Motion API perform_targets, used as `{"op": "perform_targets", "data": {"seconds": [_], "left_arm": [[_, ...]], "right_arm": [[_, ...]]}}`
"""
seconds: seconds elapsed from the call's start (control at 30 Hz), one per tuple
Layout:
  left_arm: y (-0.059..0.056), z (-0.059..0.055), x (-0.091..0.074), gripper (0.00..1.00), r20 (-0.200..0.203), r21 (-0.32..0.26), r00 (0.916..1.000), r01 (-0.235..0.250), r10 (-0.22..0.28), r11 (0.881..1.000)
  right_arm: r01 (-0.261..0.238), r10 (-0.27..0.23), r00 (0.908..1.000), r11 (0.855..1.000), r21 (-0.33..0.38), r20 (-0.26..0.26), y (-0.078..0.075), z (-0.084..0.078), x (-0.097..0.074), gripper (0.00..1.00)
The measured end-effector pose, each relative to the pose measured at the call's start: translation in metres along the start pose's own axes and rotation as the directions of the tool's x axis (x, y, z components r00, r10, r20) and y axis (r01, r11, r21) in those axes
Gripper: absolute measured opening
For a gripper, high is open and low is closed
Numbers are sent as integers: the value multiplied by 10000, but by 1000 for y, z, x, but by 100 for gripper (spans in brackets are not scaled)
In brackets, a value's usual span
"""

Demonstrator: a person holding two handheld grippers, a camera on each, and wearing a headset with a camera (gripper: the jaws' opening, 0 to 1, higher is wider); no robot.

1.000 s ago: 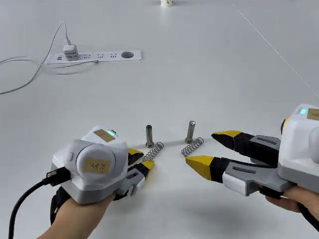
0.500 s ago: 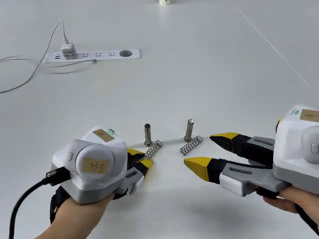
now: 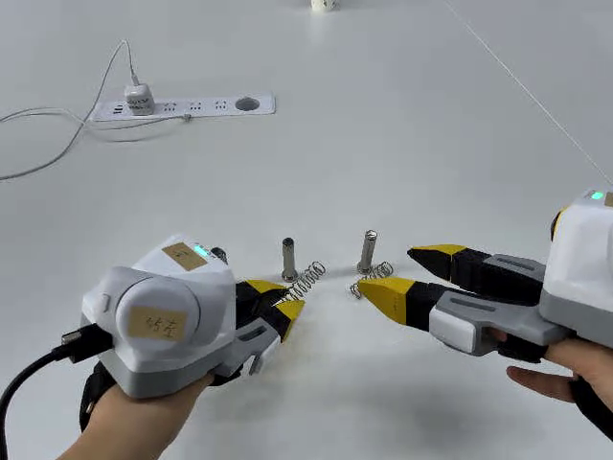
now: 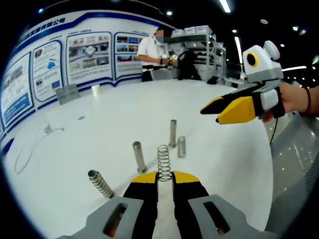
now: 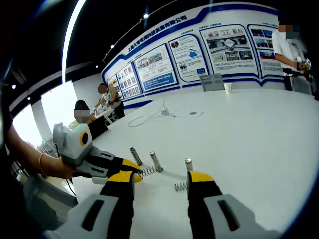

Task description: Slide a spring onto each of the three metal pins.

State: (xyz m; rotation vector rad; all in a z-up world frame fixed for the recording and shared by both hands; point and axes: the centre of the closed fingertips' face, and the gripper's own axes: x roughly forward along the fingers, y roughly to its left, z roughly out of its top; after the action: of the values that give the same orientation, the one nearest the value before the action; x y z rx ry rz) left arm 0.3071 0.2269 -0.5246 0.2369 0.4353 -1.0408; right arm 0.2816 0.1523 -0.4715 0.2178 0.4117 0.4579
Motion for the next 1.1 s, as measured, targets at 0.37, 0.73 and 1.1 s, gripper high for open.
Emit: {"op": "perform_targets", "data": {"seconds": [0.37, 0.73, 1.1], "left_arm": [[-13, 31, -26, 10, 1481, 588, 9886, 190, -276, 9981], [-27, 49, -39, 10, 2240, 1294, 9726, 330, -617, 9910], [-36, 56, -43, 10, 2549, 1646, 9624, 530, -944, 9849]], "right_arm": [[-907, 782, 9936, 9823, 1640, 815, 18, 19, 5, 38], [-1649, 1385, 9838, 9487, 2699, 1140, 33, 25, 12, 32], [-2190, 1859, 9744, 9128, 3447, 1265, 45, 23, 16, 24]]}}
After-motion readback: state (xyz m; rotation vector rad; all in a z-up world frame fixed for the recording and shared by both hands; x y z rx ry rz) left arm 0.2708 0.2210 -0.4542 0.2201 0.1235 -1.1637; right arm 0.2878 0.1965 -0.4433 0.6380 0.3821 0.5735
